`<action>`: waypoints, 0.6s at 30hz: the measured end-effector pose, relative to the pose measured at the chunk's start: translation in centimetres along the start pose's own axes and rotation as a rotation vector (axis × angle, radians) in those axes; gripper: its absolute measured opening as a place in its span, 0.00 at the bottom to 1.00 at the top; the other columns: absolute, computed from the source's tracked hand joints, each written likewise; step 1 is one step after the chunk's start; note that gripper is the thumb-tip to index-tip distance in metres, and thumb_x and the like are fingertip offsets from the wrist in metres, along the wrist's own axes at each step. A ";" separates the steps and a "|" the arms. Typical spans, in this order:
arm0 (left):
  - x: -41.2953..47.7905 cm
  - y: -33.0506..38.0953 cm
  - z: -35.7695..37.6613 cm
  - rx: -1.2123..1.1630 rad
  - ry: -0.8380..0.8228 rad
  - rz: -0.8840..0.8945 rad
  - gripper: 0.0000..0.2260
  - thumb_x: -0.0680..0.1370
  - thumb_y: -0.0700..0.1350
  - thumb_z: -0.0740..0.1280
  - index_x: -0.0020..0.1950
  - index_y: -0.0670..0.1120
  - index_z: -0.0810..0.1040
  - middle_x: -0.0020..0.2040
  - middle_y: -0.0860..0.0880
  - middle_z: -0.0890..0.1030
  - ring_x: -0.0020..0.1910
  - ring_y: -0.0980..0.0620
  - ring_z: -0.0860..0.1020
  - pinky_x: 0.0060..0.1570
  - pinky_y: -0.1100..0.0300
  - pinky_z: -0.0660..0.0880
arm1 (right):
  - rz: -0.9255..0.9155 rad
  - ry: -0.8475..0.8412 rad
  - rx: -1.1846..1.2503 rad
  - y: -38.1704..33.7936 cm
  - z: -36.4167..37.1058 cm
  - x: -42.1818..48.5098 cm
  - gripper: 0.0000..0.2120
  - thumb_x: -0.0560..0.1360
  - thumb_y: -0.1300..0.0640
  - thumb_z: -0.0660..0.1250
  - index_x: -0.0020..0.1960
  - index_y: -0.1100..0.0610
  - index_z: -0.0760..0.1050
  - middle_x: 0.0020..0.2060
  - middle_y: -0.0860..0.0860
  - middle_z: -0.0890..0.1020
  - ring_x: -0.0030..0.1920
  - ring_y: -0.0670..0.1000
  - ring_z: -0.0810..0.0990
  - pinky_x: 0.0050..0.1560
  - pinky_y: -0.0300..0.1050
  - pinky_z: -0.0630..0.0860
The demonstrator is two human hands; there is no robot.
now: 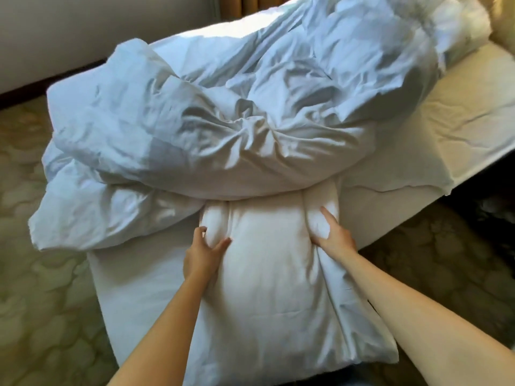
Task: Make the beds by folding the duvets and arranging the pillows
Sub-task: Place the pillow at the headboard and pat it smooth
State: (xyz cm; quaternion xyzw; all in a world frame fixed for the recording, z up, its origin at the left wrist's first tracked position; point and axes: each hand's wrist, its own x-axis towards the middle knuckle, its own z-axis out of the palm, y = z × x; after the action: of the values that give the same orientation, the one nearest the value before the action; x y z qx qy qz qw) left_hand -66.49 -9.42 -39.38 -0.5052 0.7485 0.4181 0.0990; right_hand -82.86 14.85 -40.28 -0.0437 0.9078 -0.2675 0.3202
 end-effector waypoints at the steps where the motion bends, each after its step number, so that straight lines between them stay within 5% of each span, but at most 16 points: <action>1: -0.9 -0.5 -0.5 -0.001 -0.013 0.001 0.30 0.72 0.59 0.69 0.70 0.51 0.63 0.69 0.46 0.71 0.63 0.40 0.73 0.56 0.50 0.71 | 0.002 -0.021 0.006 0.1 -0.3 -1.2 0.38 0.73 0.51 0.70 0.76 0.44 0.53 0.71 0.55 0.67 0.69 0.59 0.67 0.62 0.46 0.67; 6: -3.8 -2.1 -1.3 0.009 -0.059 0.037 0.32 0.73 0.58 0.69 0.72 0.48 0.62 0.70 0.44 0.70 0.65 0.41 0.71 0.60 0.51 0.69 | 0.010 -0.030 -0.022 0.1 -2.0 -5.4 0.36 0.75 0.54 0.69 0.76 0.44 0.53 0.72 0.54 0.66 0.70 0.58 0.66 0.65 0.47 0.67; 11: -7.1 -3.5 0.0 0.050 -0.081 0.076 0.28 0.75 0.56 0.67 0.70 0.46 0.64 0.66 0.43 0.73 0.62 0.40 0.73 0.52 0.55 0.67 | -0.009 0.031 -0.063 0.9 -2.7 -10.1 0.34 0.75 0.55 0.68 0.75 0.43 0.55 0.71 0.55 0.67 0.69 0.57 0.67 0.66 0.47 0.69; 18: -15.2 -8.6 1.5 0.138 -0.120 0.228 0.25 0.75 0.57 0.67 0.67 0.47 0.67 0.61 0.43 0.76 0.59 0.40 0.74 0.51 0.54 0.68 | -0.013 0.182 -0.066 7.1 -1.3 -24.1 0.29 0.77 0.52 0.65 0.74 0.42 0.57 0.68 0.57 0.69 0.66 0.59 0.70 0.62 0.48 0.69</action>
State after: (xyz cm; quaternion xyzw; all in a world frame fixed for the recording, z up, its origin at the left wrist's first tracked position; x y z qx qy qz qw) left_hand -52.51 0.70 -36.16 -0.3831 0.8206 0.4037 0.1300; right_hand -63.88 27.57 -29.62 -0.0357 0.9411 -0.2426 0.2330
